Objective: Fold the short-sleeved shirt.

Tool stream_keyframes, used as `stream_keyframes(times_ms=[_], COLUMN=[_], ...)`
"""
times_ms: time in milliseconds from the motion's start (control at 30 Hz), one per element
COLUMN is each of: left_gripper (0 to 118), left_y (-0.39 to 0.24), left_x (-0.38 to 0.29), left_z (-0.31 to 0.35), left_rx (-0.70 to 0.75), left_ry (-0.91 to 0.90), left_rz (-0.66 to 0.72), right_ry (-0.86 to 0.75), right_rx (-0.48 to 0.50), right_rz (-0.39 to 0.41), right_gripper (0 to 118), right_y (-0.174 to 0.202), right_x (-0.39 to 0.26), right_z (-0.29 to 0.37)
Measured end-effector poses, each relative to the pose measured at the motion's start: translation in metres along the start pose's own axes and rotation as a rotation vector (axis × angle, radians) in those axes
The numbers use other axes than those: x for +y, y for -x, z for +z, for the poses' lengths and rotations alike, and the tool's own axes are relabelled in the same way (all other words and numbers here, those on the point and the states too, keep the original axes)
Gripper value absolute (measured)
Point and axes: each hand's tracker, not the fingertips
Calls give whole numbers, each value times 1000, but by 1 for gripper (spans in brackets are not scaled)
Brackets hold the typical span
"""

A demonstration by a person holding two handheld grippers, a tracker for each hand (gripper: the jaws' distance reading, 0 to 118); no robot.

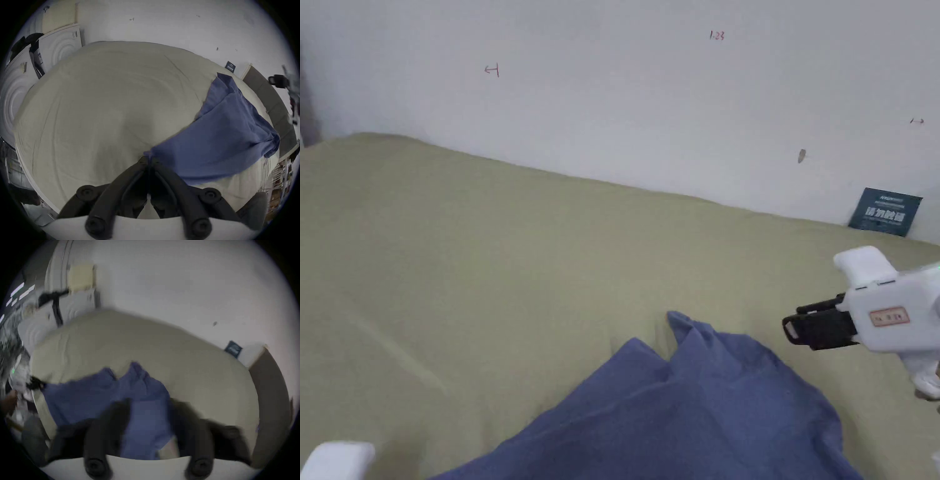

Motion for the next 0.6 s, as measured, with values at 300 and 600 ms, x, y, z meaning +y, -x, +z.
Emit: stream_keyframes(times_ms=[300, 600], left_gripper=[1, 1], left_y=[-3, 0], left_x=[-5, -11], left_z=[1, 3], left_rx=[-4, -38], left_ry=[-12, -45], left_rz=[19, 40], right_ry=[361, 199], right_rx=[59, 129], right_rz=[4, 17], right_gripper=[92, 1], right_y=[-39, -29], right_x=[1, -11], right_z=[-185, -156])
